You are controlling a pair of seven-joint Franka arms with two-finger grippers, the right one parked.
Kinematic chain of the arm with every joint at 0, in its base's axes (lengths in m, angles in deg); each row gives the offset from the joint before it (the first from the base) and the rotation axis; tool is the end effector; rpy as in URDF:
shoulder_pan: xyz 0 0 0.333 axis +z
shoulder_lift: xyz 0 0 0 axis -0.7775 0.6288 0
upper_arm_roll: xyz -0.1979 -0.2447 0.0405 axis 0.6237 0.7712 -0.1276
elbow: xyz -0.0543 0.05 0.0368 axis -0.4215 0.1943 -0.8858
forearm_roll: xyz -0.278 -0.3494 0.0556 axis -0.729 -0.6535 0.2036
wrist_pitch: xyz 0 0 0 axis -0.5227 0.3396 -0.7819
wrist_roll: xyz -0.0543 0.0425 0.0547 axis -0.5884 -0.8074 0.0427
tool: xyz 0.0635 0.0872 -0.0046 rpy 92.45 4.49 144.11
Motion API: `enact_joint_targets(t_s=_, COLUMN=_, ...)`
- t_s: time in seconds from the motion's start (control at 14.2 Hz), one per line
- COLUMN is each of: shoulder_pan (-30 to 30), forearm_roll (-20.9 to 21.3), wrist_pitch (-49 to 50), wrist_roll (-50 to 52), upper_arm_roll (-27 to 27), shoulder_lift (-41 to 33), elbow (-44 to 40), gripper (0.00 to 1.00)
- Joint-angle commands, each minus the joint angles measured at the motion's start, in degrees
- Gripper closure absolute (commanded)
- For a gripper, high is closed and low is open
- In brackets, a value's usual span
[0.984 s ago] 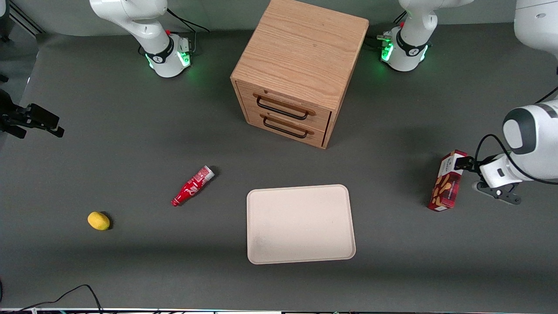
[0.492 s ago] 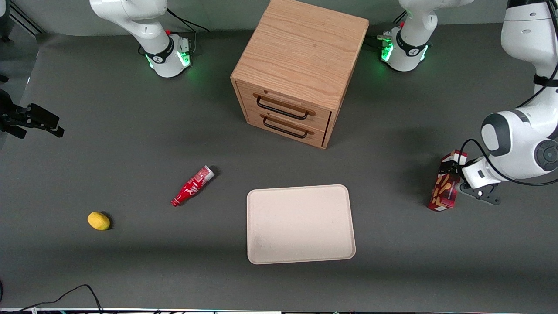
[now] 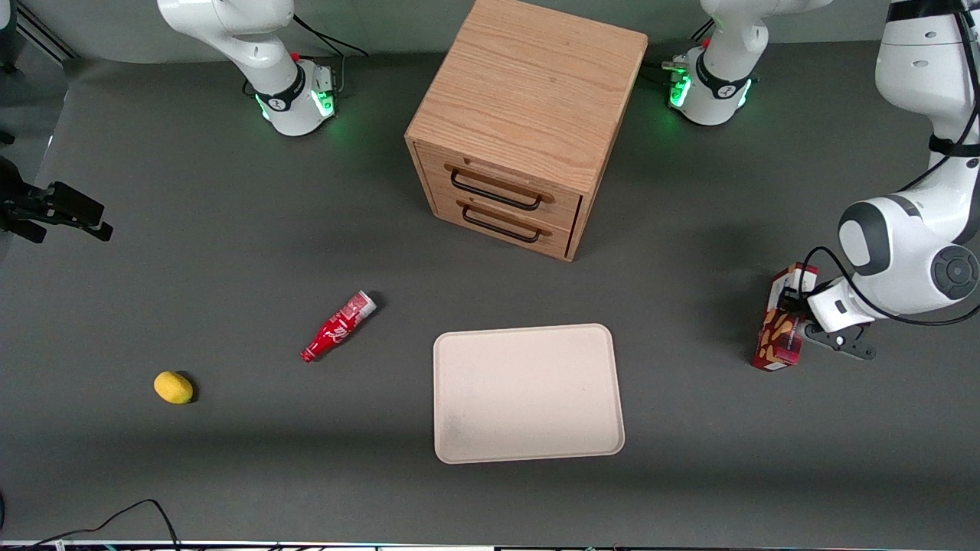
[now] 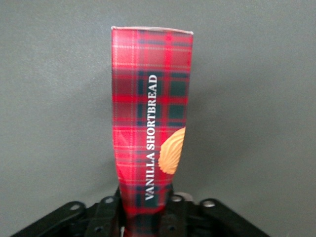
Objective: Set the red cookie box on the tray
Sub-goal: 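Close the left gripper on the box end and lift it upright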
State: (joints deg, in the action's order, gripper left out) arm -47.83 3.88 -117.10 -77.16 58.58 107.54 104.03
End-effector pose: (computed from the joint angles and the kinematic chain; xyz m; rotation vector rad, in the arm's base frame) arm 0.6304 0.0846 0.1901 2.9894 -0.5526 -0.1287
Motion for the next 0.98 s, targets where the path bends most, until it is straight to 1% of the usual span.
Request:
enact_joint_targets(t_s=0.0, shoulder_pan=-0.22, forearm_roll=-1.15, wrist_pitch=-0.66, wrist_roll=-1.24, upper_arm_roll=-0.15, shoulder_lift=0.01, elbow=0.26, gripper=1.00)
enact_joint_targets(t_s=0.21, shoulder_pan=-0.13, forearm_roll=-1.15, wrist_pitch=0.83, wrist_roll=-1.86, upper_arm_roll=-0.15, shoulder_lift=-0.52, elbow=-0.53, gripper=1.00)
enact_joint_targets(t_s=0.28, shoulder_pan=-0.13, forearm_roll=-1.15, wrist_pitch=2.75, wrist_roll=-1.86, upper_arm_roll=-0.24, shoulder_lift=-0.78, elbow=-1.40, gripper=1.00)
enact_joint_targets(t_s=0.42, shoulder_pan=-0.13, forearm_roll=-1.15, wrist_pitch=9.85, wrist_roll=-1.60, upper_arm_roll=-0.33, shoulder_lift=-1.05, elbow=-6.57, gripper=1.00)
enact_joint_targets(t_s=0.7, shoulder_pan=0.04, forearm_roll=-1.15, wrist_pitch=27.34, wrist_roll=-0.54, upper_arm_roll=-0.68, shoulder_lift=-2.71, elbow=-18.78, gripper=1.00)
enact_joint_targets(t_s=0.91, shoulder_pan=0.04, forearm_roll=-0.71, wrist_pitch=39.29, wrist_roll=5.76, upper_arm_roll=-0.68, shoulder_lift=-4.47, elbow=-27.92, gripper=1.00)
